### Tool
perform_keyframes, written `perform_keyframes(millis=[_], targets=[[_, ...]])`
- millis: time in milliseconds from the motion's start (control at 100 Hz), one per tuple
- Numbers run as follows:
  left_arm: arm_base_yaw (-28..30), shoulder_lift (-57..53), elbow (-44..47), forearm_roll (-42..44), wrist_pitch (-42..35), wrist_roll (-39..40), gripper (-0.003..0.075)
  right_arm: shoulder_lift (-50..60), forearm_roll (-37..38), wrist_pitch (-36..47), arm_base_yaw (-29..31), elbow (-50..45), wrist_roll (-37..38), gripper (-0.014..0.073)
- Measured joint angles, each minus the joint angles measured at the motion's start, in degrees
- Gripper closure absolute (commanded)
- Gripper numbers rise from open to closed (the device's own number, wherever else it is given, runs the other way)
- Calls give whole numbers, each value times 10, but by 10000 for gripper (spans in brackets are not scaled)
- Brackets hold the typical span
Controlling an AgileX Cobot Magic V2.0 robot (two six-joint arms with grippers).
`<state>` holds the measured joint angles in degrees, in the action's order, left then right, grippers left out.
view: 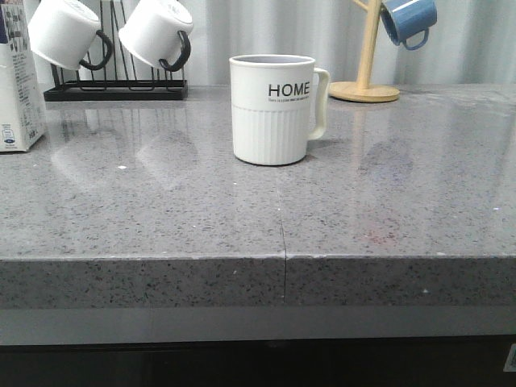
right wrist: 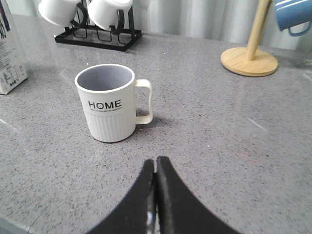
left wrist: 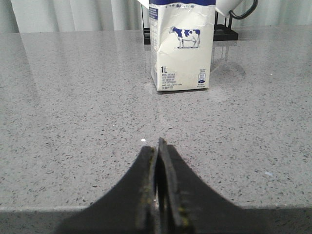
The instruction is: Place milk next to cup
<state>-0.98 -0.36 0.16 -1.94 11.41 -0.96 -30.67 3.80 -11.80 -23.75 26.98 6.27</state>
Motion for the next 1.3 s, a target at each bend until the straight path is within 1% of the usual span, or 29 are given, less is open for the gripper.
perform_keyframes(millis=[290, 370, 560, 650, 720, 790, 880, 970, 1080, 1120, 1150, 1190, 1200, 1220, 1230, 1240, 1250, 1260, 1270, 1290, 1300], targets=[[0, 0, 0, 0, -1, 0, 741, 178, 0, -148, 0, 0, 0, 668], [0, 0, 0, 0, -16, 0, 741, 216, 0, -186, 0, 0, 0, 668], [0, 0, 0, -4, -76, 0, 741, 269, 0, -248, 0, 0, 0, 668], [0, 0, 0, -5, -106, 0, 741, 275, 1, -259, 0, 0, 0, 668], [0, 0, -2, -6, -109, 0, 741, 275, 1, -261, 0, 0, 0, 668], [0, 0, -11, -6, -89, 0, 741, 275, 1, -261, 0, 0, 0, 668], [0, 10, -53, -6, -44, 0, 741, 275, 1, -262, 0, 0, 0, 668], [0, 54, -114, -6, 3, 0, 741, 275, 2, -262, 0, 0, 0, 668], [0, 130, -175, -6, 28, 0, 734, 275, 2, -262, 0, 0, 0, 668], [0, 159, -190, -6, 33, 0, 704, 275, 2, -262, 0, 0, 0, 668], [0, 178, -204, -6, 33, 0, 666, 275, 2, -262, 0, 0, 0, 668], [0, 206, -215, -6, 33, -1, 584, 275, 2, -262, 0, 0, 0, 668], [0, 211, -219, -6, 33, -1, 551, 275, 2, -262, 0, 0, 0, 668], [0, 225, -225, -6, 32, -2, 513, 275, 2, -262, 0, 0, 0, 668], [0, 230, -226, -6, 30, -2, 473, 275, 2, -262, 0, 0, 0, 668], [0, 239, -228, -6, 29, -2, 452, 275, 2, -262, 0, 0, 0, 668], [0, 244, -231, -6, 27, -2, 409, 275, 2, -262, 0, 0, 0, 668], [0, 253, -232, -6, 26, -2, 386, 275, 2, -262, 0, 0, 0, 668], [0, 258, -235, -6, 25, -3, 339, 275, 2, -262, 0, 0, 0, 668], [0, 272, -239, -6, 22, -3, 293, 275, 2, -262, 0, 0, 0, 668], [0, 277, -240, -6, 19, -3, 246, 275, 2, -262, 0, 0, 0, 668]])
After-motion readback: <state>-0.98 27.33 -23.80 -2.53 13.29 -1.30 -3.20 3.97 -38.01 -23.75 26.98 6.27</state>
